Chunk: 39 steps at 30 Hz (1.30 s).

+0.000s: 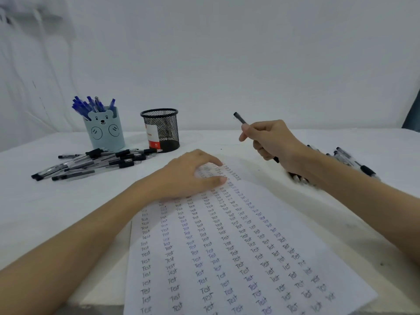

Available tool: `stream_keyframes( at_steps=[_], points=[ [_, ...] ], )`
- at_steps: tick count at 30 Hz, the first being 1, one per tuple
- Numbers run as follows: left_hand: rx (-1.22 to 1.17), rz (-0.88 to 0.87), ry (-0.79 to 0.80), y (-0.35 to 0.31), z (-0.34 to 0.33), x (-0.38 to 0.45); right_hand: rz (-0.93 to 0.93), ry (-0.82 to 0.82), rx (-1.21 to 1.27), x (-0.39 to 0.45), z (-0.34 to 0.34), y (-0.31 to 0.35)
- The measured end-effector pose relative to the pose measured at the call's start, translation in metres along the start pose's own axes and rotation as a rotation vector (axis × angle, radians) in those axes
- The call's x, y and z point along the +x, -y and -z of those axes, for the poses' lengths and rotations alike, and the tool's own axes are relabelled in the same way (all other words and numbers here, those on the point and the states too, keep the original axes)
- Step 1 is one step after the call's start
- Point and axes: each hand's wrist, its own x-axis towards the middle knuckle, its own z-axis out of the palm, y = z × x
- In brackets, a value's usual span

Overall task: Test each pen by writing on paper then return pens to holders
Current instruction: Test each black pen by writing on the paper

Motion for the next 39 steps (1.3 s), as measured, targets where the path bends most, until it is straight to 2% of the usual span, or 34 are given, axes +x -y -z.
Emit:
stream_keyframes(
  at_steps=[3, 11, 17, 20, 23, 27, 31, 35, 39],
  points=[
    [0.029, 0.025, -0.023, 0.001, 0.006, -0.002, -0.019, -0.008, -0.033, 0.001, 0.001, -0.001],
    [0.018, 0.061, 0.046, 0.000, 0.004, -0.003, -0.042, -0.059, -0.036, 0.003, -0.003, -0.007],
    [0.005, -0.026, 0.058, -0.001, -0.007, -0.001, -0.087, -0.087, -0.061, 0.003, 0.013, 0.010],
    [0.039, -0.040, 0.048, -0.003, -0.010, 0.000, -0.081, -0.126, -0.266, 0.003, 0.044, 0.014],
    [0.059, -0.037, 0.073, -0.004, -0.012, 0.001, -0.170, -0.170, -0.491, 0.001, 0.071, 0.003],
    [0.055, -0.062, 0.057, -0.002, -0.013, 0.001, -0.238, -0.188, -0.664, -0.004, 0.085, -0.014],
    [0.037, -0.074, 0.049, 0.000, -0.014, 0.001, -0.226, -0.270, -0.719, -0.007, 0.085, -0.021],
    [0.026, -0.077, 0.041, 0.001, -0.015, 0.001, -0.208, -0.283, -0.768, -0.005, 0.077, -0.025],
    [0.010, -0.088, 0.030, 0.002, -0.015, 0.002, -0.180, -0.296, -0.932, -0.002, 0.066, -0.030]
  ],
)
